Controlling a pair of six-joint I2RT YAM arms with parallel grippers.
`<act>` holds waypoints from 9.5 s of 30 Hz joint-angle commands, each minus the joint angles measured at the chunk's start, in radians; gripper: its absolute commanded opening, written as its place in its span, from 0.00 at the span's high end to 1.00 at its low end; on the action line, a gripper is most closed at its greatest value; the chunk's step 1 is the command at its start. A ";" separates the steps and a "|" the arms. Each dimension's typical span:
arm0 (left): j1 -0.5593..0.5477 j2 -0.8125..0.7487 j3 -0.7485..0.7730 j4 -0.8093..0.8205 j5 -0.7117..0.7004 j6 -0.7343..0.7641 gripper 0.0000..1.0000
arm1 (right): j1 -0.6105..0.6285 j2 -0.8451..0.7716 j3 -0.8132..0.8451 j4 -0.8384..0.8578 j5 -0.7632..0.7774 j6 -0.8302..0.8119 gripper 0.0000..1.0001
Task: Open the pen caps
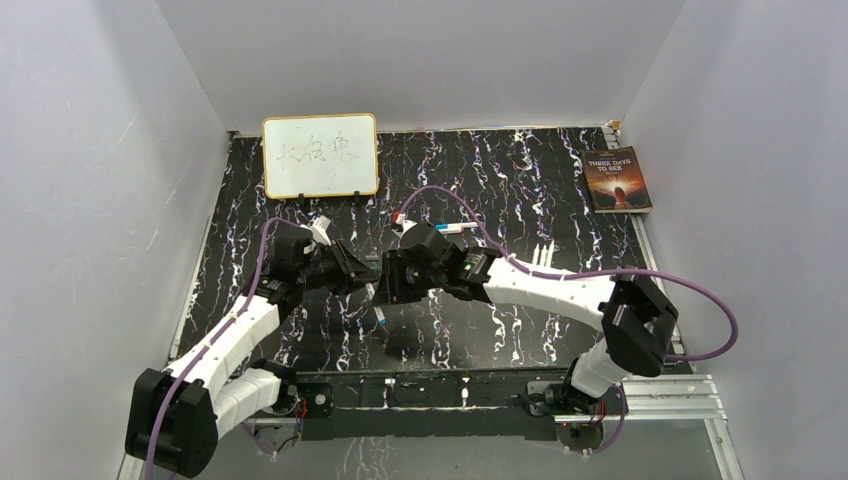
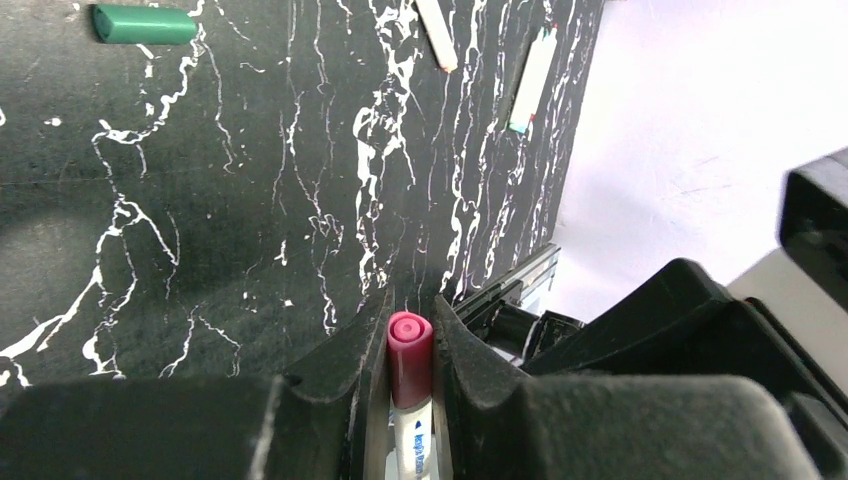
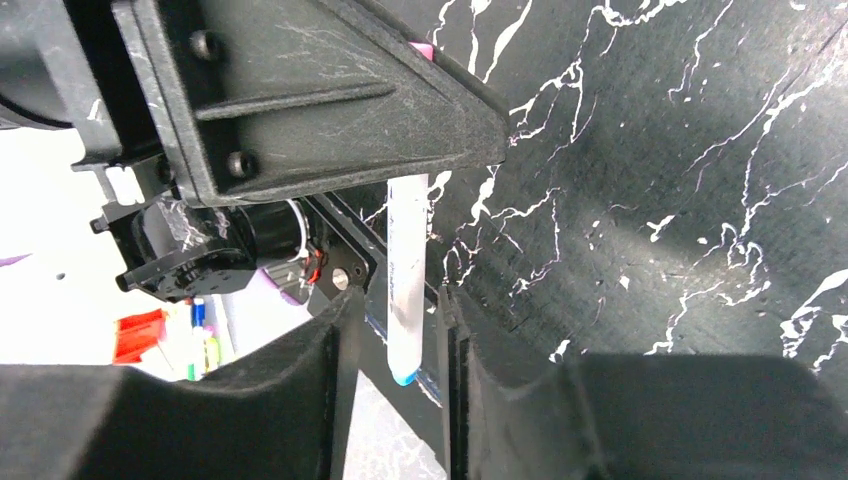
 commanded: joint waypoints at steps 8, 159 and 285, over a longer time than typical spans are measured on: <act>-0.002 0.001 0.022 -0.038 0.005 0.015 0.96 | -0.003 0.071 0.105 0.029 0.000 -0.017 0.52; 0.098 0.616 0.422 -0.158 -0.288 0.313 0.52 | -0.783 -0.029 -0.003 -0.285 0.084 -0.454 0.52; -0.275 0.200 0.131 0.179 -0.190 -0.145 1.00 | -0.070 -0.095 -0.127 0.118 -0.053 -0.022 0.91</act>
